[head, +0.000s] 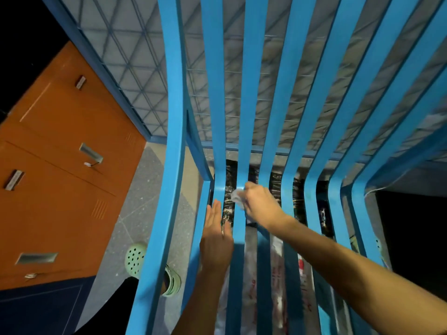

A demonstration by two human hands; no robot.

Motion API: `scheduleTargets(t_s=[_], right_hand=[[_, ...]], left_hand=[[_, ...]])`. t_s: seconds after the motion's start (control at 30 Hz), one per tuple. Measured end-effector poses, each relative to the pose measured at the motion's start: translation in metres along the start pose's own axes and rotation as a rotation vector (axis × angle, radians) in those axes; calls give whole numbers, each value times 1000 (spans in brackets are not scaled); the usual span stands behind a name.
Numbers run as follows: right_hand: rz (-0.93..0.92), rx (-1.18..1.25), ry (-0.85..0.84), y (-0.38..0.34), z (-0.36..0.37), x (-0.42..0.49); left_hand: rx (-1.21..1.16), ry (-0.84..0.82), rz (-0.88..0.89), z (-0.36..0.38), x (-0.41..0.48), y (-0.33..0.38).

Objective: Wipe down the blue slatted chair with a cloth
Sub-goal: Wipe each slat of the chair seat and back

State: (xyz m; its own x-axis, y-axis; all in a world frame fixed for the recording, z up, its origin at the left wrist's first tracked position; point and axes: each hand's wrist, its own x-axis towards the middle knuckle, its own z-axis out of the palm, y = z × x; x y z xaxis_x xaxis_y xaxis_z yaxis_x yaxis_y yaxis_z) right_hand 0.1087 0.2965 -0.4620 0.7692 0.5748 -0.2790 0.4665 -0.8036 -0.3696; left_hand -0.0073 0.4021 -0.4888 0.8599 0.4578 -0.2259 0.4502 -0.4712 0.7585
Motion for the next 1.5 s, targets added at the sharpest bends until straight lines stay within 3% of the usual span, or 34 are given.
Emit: scheduleTargets(t_s=[0.1, 0.2, 0.27, 0.4, 0.47, 0.73, 0.87, 1.1, 1.3, 1.5], right_hand=[[60, 137, -144, -12, 7, -35], [-70, 163, -324, -31, 0, -66], [-58, 167, -285, -28, -17, -51], [36, 105, -3, 3, -40, 28], [29, 50, 61, 4, -32, 38], [24, 134, -41, -32, 23, -40], [24, 205, -129, -49, 37, -85], [-29, 215, -92, -66, 80, -156], [-127, 229, -66, -89, 107, -217], [-257, 119, -146, -102, 118, -269]], left_hand=[[111, -21, -25, -8, -7, 2], [73, -29, 36, -12, -22, -3], [92, -26, 97, -10, -30, -10], [125, 25, 157, -6, -30, -17], [121, 33, 151, -5, -31, -18], [96, 18, 90, -2, -29, -15], [-92, 37, -3, -9, -34, -12], [-292, 50, -148, -32, -115, -10], [-231, 25, -209, -55, -172, -9], [-223, -18, -215, -64, -208, -24]])
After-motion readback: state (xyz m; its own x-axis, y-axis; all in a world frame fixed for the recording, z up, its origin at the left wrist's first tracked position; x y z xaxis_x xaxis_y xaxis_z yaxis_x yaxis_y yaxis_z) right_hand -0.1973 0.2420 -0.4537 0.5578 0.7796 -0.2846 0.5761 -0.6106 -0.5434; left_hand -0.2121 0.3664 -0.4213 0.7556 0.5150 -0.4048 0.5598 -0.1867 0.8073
